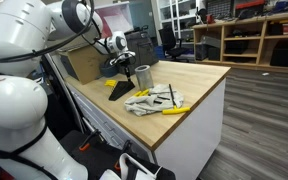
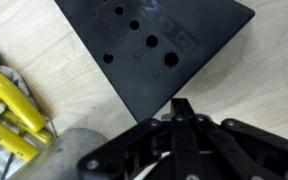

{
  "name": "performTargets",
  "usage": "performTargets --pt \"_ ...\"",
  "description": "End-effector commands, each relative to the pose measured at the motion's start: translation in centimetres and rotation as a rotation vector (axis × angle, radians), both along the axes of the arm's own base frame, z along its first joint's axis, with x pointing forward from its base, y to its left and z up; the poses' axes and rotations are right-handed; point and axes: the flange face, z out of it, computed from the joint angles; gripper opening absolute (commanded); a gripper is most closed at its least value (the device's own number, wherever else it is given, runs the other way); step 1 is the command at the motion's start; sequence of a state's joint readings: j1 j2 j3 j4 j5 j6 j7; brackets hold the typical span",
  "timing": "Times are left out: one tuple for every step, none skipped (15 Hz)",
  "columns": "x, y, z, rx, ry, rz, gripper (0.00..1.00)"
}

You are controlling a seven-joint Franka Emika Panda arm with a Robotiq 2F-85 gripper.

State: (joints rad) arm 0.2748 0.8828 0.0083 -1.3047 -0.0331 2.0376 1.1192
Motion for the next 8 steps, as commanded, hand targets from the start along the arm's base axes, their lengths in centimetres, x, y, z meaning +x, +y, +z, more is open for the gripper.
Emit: performTargets --pt "-1.1 -1.6 5.0 0.014 -0.012 0.011 0.00" --pt "-1.6 -2.2 6.9 0.000 -0.017 0.044 0.00" --pt "-2.3 -2.8 8.4 -0.015 -0.013 0.106 0.00" --pt "-3.0 -3.3 9.9 -0.028 -0.016 0.173 0.00" --pt "-3.9 -4.0 11.2 -0.052 -0.012 0.234 0.00" --pt "-5.0 -4.5 12.4 -0.054 -0.005 0.291 0.00" --pt "-6.1 -5.0 13.5 -0.061 0.005 0.347 0.00" --pt "-7.2 -5.4 14.3 -0.063 0.015 0.401 0.00"
